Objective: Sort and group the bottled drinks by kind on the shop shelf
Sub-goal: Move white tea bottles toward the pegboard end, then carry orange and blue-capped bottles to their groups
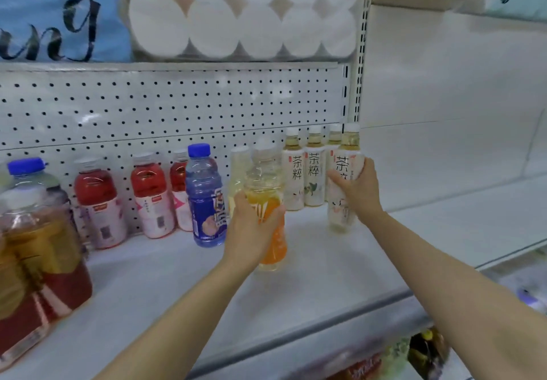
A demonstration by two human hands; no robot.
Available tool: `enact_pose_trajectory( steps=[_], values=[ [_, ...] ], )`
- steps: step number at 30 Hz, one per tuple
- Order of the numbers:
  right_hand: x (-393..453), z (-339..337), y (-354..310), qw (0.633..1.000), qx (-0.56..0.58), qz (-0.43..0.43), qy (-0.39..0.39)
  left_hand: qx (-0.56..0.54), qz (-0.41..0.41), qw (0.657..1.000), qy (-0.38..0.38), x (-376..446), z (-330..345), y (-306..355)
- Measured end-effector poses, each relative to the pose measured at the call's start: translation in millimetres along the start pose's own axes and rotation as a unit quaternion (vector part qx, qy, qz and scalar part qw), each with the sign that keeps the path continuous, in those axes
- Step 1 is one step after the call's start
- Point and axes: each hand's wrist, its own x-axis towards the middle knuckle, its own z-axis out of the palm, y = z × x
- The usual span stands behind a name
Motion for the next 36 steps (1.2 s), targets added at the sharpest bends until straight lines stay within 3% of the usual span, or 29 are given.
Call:
enact_pose_trajectory(
  steps=[5, 19, 23, 25, 28, 31, 36],
  values=[
    [31.8, 20.3, 19.8, 1.0, -0.01, 0.001, -0.017, -0.035, -0.048, 0.997, 0.046, 2.5, 18.0, 4.9],
    [32.0, 28.4, 36.0, 0.993, -0.083, -0.044, -0.073, -0.031, -0.045, 0.997, 0.061, 6.4, 22.8, -0.4],
    [24.1, 29.1, 34.1, 0.956, -0.239, -0.165, 0.041, -0.041, -0.053, 0.993, 0.098, 1.6, 5.4, -4.7],
    [16.1, 31.5, 21.1, 0.947, -0.226, -0.216, 0.071, -0.056, -0.036, 0.99, 0.128, -3.6, -10.7, -8.0],
    [-8.2, 50.3, -10.9, 0.947, -0.143, -0.288, 0.027, -0.075, 0.005, 0.98, 0.185, -15.7, -40.1, -8.2],
    [-38.1, 83.5, -56.3, 0.92, -0.097, -0.377, -0.043, -0.087, 0.01, 0.968, 0.235, -24.6, -67.1, -7.3],
    [-57.7, 142.2, -156.5, 0.875, -0.2, -0.402, -0.181, -0.098, -0.017, 0.955, 0.279, -34.7, -93.2, -13.4]
  ],
)
